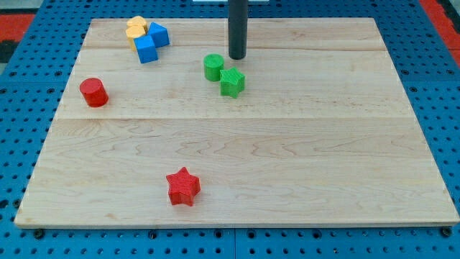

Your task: Place the green blocks in a vertical line

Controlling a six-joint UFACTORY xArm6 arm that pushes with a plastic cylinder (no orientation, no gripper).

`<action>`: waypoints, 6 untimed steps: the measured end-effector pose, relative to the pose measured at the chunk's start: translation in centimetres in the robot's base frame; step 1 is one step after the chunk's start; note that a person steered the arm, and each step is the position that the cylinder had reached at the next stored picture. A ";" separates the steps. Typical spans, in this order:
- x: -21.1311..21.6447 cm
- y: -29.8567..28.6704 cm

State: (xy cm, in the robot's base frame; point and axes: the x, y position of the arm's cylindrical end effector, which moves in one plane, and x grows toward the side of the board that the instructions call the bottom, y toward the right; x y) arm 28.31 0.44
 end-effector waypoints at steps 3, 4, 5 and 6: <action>7.3 -0.3; 9.4 4.0; 13.3 1.9; 15.1 0.4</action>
